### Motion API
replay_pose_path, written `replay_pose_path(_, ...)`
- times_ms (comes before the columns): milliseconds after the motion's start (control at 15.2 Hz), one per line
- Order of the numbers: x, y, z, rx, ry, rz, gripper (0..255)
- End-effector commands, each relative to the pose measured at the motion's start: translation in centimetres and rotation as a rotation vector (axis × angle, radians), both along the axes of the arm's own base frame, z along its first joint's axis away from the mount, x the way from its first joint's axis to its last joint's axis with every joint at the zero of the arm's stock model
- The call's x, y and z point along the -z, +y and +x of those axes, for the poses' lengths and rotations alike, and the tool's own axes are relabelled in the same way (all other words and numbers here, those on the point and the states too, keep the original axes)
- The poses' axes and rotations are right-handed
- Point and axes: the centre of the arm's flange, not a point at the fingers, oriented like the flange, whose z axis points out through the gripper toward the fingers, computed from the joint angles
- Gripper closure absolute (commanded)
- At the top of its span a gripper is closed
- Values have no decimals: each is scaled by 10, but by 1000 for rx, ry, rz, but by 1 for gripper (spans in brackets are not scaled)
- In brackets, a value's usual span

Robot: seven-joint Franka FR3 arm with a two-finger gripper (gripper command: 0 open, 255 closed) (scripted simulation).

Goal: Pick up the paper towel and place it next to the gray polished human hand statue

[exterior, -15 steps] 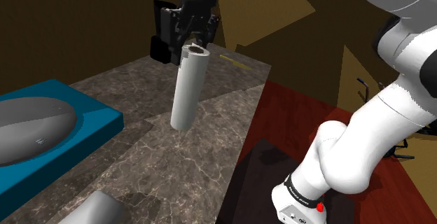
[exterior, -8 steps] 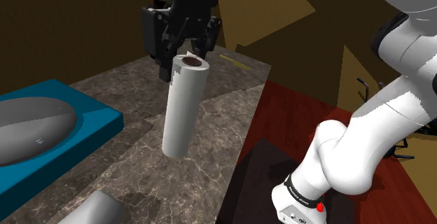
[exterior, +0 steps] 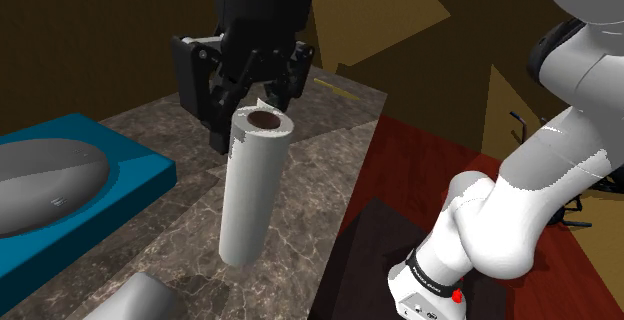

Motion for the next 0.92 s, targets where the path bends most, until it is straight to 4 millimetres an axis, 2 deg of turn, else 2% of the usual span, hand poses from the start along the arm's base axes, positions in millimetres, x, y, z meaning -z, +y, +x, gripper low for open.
replay_pose_path(0, 10, 1, 0, 0, 0, 0, 255)
replay_pose_path(858, 78, 1, 0, 0, 0, 0, 255)
